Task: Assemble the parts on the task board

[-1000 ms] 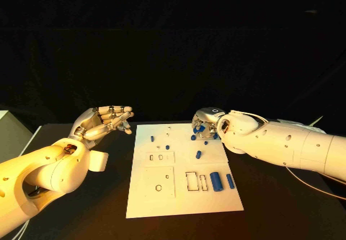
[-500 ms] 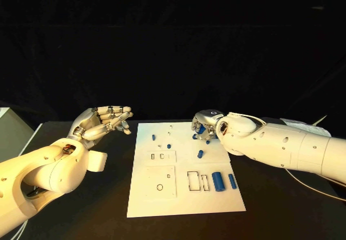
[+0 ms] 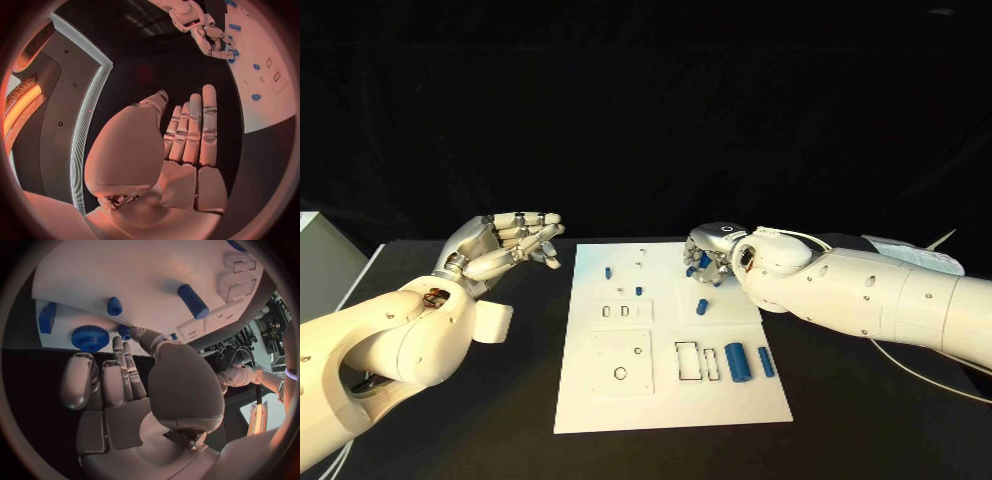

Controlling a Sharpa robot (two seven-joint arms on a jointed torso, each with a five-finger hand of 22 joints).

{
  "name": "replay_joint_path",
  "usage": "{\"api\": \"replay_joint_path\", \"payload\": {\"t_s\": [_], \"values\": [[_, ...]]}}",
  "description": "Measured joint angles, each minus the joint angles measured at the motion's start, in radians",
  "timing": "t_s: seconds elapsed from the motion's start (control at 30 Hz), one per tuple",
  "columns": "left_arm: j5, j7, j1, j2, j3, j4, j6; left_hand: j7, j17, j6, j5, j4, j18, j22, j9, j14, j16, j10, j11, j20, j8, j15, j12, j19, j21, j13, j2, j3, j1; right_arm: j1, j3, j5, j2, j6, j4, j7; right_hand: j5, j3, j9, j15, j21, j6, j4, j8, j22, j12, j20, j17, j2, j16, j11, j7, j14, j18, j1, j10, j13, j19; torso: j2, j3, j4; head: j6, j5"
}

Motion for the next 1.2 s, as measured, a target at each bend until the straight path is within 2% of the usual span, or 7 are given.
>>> {"api": "replay_joint_path", "payload": {"t_s": [0.27, 0.33, 0.43, 0.63, 0.8, 0.87, 1.2], "values": [[-0.001, -0.002, 0.0, -0.001, 0.0, 0.0, 0.0, 0.0, 0.0, 0.0, 0.0, 0.0, 0.0, 0.0, 0.0, 0.0, 0.0, 0.0, 0.0, -0.001, 0.0, 0.0, 0.0, -0.001, 0.0, 0.0, 0.0, 0.0, 0.0, 0.001, 0.001, -0.002, 0.001, 0.004, -0.002, 0.0, 0.004, 0.008, 0.008, 0.0, 0.004, 0.01, 0.001, 0.008, 0.008, 0.0, 0.0, 0.0, 0.008, 0.004, 0.0, -0.003, 0.0, 0.0, 0.008, 0.008, 0.001, 0.0, 0.004, 0.0, -0.0001, 0.004, -0.001], [-0.001, -0.002, 0.0, -0.001, 0.0, 0.0, 0.0, 0.0, 0.0, 0.0, 0.0, 0.0, 0.0, 0.0, 0.0, 0.0, 0.0, 0.0, 0.0, -0.001, 0.0, 0.0, 0.0, -0.001, 0.0, 0.0, 0.0, 0.0, 0.0, 0.001, 0.001, -0.002, 0.003, 0.005, -0.003, 0.0, 0.0, 0.022, 0.013, 0.0, 0.008, 0.016, -0.001, 0.015, 0.011, 0.0, 0.004, 0.0, 0.017, 0.008, -0.004, -0.002, 0.0, 0.0, 0.017, 0.014, 0.003, -0.004, 0.004, 0.0, 0.0, 0.004, -0.001], [-0.001, -0.003, 0.0, -0.001, 0.0, 0.0, 0.0, 0.0, 0.0, 0.0, 0.0, 0.003, 0.0, 0.002, 0.0, 0.0, 0.0, 0.0, 0.0, -0.002, 0.0, 0.0, 0.0, -0.001, 0.005, 0.0, 0.0, 0.003, 0.0, 0.001, 0.001, -0.003, 0.006, 0.005, -0.007, 0.0, -0.024, 0.043, 0.021, -0.001, 0.015, 0.024, -0.001, 0.02, 0.018, 0.0, 0.004, 0.0, 0.032, 0.012, -0.009, -0.009, 0.001, 0.0, 0.032, 0.024, 0.007, -0.004, 0.006, 0.0, 0.0002, 0.004, -0.002], [-0.002, -0.004, 0.0, -0.002, 0.0, 0.0, 0.001, 0.0, 0.0, 0.0, 0.0, 0.003, 0.0, 0.002, 0.0, 0.0, 0.0, 0.0, 0.0, -0.002, 0.0, 0.0, 0.0, -0.001, 0.005, 0.0, 0.0, 0.003, 0.0, 0.002, 0.002, -0.003, 0.011, 0.005, -0.017, 0.002, -0.026, 0.065, 0.037, -0.004, 0.02, 0.036, -0.007, 0.034, 0.027, -0.003, 0.004, -0.002, 0.053, 0.012, -0.013, -0.011, 0.004, 0.0, 0.039, 0.045, 0.012, -0.004, 0.007, -0.0003, 0.0013, 0.005, -0.004], [-0.002, -0.006, 0.0, -0.003, 0.0, 0.001, 0.001, 0.0, 0.0, 0.0, 0.0, 0.003, 0.0, 0.003, 0.0, 0.0, 0.0, 0.0, 0.0, -0.001, 0.0, 0.0, 0.0, -0.001, 0.005, 0.0, 0.0, 0.003, 0.0, 0.003, 0.002, -0.004, 0.016, 0.003, -0.026, 0.002, -0.026, 0.068, 0.04, -0.004, 0.02, 0.036, -0.009, 0.034, 0.027, -0.004, 0.004, -0.002, 0.056, 0.015, -0.013, -0.011, 0.004, 0.0, 0.042, 0.045, 0.012, -0.004, 0.009, -0.0015, 0.0021, 0.007, -0.004], [-0.002, -0.006, 0.0, -0.003, 0.0, 0.001, 0.001, 0.0, 0.0, 0.0, 0.0, 0.003, 0.0, 0.006, 0.0, -0.004, 0.0, -0.002, 0.002, 0.004, -0.004, 0.004, 0.0, -0.007, 0.012, 0.0, 0.0, 0.003, 0.0, 0.003, 0.002, -0.005, 0.019, 0.002, -0.029, 0.002, -0.026, 0.071, 0.043, -0.004, 0.02, 0.036, -0.012, 0.034, 0.027, -0.004, 0.004, -0.003, 0.056, 0.016, -0.013, -0.011, 0.004, 0.0, 0.042, 0.045, 0.012, -0.004, 0.009, -0.0015, 0.0022, 0.007, -0.003], [-0.002, -0.009, 0.0, -0.004, 0.0, 0.001, 0.003, 0.0, 0.0, 0.0, 0.0, 0.003, 0.0, 0.009, 0.0, -0.004, 0.004, -0.004, 0.004, 0.0, -0.004, 0.004, 0.0, -0.01, 0.016, 0.0, 0.0, 0.003, 0.0, 0.002, 0.002, -0.01, 0.026, -0.013, -0.034, 0.0, -0.03, 0.072, 0.046, -0.004, 0.02, 0.036, -0.014, 0.034, 0.029, -0.005, 0.003, -0.005, 0.056, 0.016, -0.009, -0.011, 0.004, 0.0, 0.042, 0.041, 0.012, -0.004, 0.011, -0.0019, 0.0016, 0.01, -0.002]]}}
